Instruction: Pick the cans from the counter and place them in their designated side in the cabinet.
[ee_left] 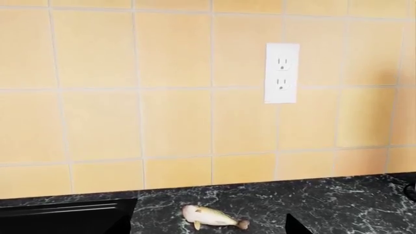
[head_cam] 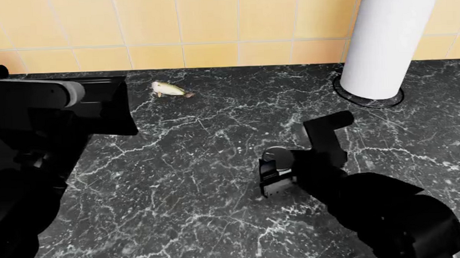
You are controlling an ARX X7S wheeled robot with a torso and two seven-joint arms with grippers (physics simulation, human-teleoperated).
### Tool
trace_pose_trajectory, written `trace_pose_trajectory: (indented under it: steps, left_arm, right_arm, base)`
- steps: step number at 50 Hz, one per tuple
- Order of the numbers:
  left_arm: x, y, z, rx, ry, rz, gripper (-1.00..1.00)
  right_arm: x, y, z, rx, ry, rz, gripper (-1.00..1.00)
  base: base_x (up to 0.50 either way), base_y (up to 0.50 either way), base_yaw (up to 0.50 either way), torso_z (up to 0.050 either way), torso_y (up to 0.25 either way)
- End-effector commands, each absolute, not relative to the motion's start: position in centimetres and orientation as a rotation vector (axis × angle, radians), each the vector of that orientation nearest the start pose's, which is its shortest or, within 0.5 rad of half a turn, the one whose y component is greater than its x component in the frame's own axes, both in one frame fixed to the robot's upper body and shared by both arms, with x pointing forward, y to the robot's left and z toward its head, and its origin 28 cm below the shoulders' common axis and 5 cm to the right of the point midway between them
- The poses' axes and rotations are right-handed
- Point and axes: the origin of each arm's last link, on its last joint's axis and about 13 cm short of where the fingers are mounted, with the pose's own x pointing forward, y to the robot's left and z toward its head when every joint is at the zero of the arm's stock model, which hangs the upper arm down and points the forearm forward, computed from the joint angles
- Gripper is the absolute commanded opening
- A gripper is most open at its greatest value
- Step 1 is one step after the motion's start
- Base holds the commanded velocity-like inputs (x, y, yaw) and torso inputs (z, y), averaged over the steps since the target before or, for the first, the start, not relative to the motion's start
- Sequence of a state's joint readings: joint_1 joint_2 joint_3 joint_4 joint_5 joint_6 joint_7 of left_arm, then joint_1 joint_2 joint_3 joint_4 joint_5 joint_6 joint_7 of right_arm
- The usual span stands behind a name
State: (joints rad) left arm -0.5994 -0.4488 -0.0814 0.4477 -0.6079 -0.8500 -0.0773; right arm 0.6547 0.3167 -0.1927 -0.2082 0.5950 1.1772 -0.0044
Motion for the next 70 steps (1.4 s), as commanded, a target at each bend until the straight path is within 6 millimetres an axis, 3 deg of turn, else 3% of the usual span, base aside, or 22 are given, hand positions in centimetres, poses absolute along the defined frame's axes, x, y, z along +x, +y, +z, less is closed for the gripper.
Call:
trace_pose_trajectory:
  steps: [1,11,21,30,39,70]
  left_arm:
    - [27.0,28.0,21.8,-0.003,-0.183,-0.131,1.00]
    - [27.2,28.1,22.7,0.016,-0.202,-0.136,1.00]
    - [27.3,28.2,24.2,0.049,-0.229,-0.143,1.00]
    - [27.5,28.4,25.2,0.055,-0.247,-0.136,1.00]
    - [27.7,28.3,25.7,0.061,-0.261,-0.138,1.00]
    - [30.7,29.4,27.1,0.082,-0.290,-0.051,1.00]
  right_arm:
    - [28.1,-12.3,18.1,-0.035,0.294,0.351,-1.00]
    - [26.7,-14.4,27.0,-0.088,0.071,0.231,-1.00]
    - [26.1,-16.3,31.7,-0.052,-0.037,0.176,-1.00]
    - [26.1,-16.6,33.3,-0.042,-0.076,0.178,-1.00]
    - [26.7,-16.1,34.1,-0.043,-0.110,0.203,-1.00]
    - [30.7,-15.5,37.4,-0.047,-0.146,0.211,-1.00]
  base:
    - [0.00,0.00,0.00,0.000,0.000]
    - [0.00,0.00,0.00,0.000,0.000]
    - [0.00,0.00,0.00,0.000,0.000]
    - [0.00,0.00,0.00,0.000,0.000]
    - [-0.50,-0.20,0.00,0.000,0.000]
    - [-0.09,-0.49,0.00,0.000,0.000]
